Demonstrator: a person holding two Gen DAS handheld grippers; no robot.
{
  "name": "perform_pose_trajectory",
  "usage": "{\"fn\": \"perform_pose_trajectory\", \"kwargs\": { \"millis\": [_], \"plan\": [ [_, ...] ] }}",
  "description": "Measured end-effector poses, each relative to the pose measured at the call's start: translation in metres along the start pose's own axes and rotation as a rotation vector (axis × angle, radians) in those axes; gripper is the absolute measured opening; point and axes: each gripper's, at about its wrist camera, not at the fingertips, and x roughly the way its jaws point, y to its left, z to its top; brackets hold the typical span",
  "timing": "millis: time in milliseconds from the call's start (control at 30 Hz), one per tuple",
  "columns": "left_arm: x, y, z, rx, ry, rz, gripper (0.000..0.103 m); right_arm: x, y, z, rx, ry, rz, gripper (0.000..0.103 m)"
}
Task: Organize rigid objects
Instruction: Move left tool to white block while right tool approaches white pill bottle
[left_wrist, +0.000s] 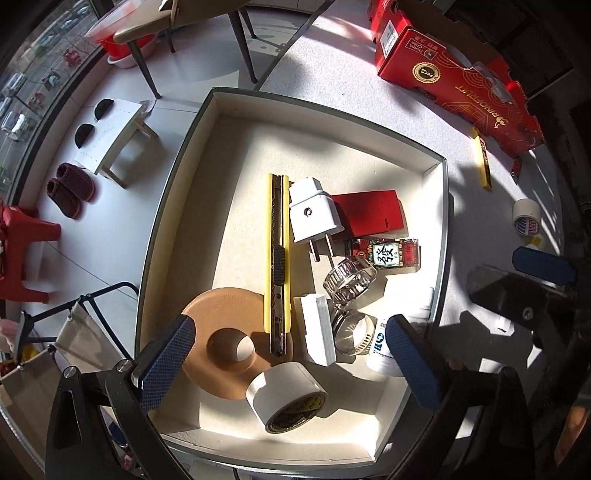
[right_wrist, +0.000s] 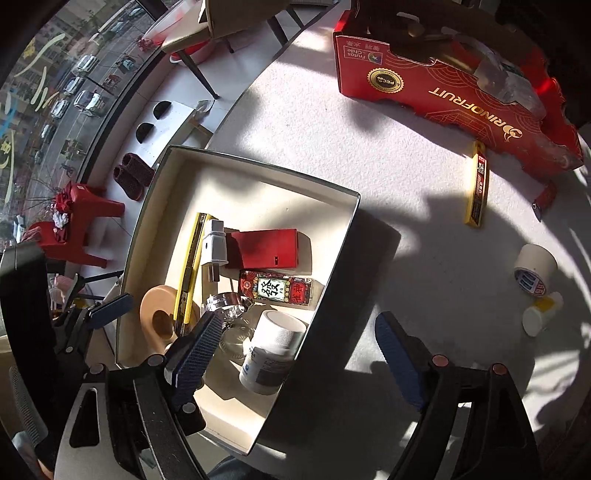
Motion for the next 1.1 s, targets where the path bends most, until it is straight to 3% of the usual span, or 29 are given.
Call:
{"fn": "perform_pose_trajectory", "kwargs": {
  "millis": [267, 467, 533, 700, 867, 1100],
  "plan": [
    [-0.006, -0.054, -0.019, 0.159, 0.042, -0.052, 0.103, 0.001, -0.091, -0.095, 0.276, 0.056, -0.02, 0.086],
    [-0.001, -0.138, -0.036, 0.372, 0.088, -0.065, 0.103, 0.004, -0.177, -0.157, 0.587, 0.101, -0.011, 0.086],
    [0.003, -0.165, -0.041, 0.431, 0.093, -0.066, 0.103, 0.001, -0.194, -0.171, 0.64, 0.094, -0.004, 0.086],
    [0.024, -0.233, -0.043, 0.532, 0.101, -0.057, 0.103, -0.003, -0.218, -0.199, 0.676, 0.102, -0.004, 0.086],
    [0.054, -0.283, -0.038, 0.542, 0.109, -0.046, 0.103, -0.007, -0.238, -0.223, 0.683, 0.111, -0.017, 0.086],
    [0.089, -0.313, -0.042, 0.592, 0.101, 0.042, 0.103, -0.016, -0.261, -0.237, 0.664, 0.095, -0.049, 0.086]
  ]
}}
